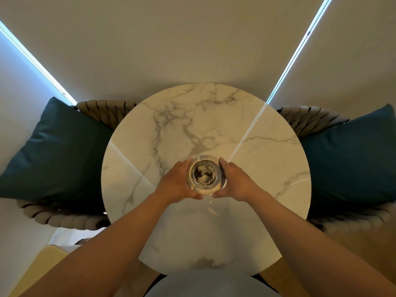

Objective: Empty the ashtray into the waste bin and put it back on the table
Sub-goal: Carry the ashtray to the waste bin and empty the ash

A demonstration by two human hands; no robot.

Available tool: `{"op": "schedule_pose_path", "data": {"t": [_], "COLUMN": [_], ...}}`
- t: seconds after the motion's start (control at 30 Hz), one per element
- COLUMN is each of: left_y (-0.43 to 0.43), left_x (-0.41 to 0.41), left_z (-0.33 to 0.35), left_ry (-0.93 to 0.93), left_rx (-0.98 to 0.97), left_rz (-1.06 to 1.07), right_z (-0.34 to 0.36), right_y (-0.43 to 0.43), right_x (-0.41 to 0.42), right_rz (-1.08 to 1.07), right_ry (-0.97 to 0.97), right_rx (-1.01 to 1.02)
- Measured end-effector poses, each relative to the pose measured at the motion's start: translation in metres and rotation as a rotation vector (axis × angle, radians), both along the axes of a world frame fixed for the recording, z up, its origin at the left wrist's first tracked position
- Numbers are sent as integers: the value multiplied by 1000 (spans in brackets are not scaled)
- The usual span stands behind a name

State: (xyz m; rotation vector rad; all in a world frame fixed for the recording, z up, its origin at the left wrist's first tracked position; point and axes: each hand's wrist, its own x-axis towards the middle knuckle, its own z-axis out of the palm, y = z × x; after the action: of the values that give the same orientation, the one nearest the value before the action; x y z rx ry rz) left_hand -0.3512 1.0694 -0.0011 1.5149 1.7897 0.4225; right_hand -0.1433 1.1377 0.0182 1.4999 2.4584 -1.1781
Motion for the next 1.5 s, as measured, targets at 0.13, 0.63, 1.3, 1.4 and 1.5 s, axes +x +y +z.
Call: {"op": "schedule_pose_path", "data": {"t": [0.13, 0.63, 1.3, 1.4, 1.5], "left_y": [-22, -44, -57, -69, -86], "left_x": [-3, -59, -60, -54, -44], "left_z": [1, -10, -2, -2, 1], "left_ry": [-36, -76, -103, -97, -91], "left_rx": [-8, -51, -36, -23, -16], "left_rz": [17, -123, -187, -156, -106], "right_z": [-2, -16, -7, -6, -3], "right_y": [-22, -78, -104, -108, -113], "right_x": [0, -51, -53, -46, -38], "right_rz": [-5, -184, -245, -204, -147], "right_ry": [32, 34, 27, 34, 51], "right_rx": [-28, -41, -27, -29, -27]}}
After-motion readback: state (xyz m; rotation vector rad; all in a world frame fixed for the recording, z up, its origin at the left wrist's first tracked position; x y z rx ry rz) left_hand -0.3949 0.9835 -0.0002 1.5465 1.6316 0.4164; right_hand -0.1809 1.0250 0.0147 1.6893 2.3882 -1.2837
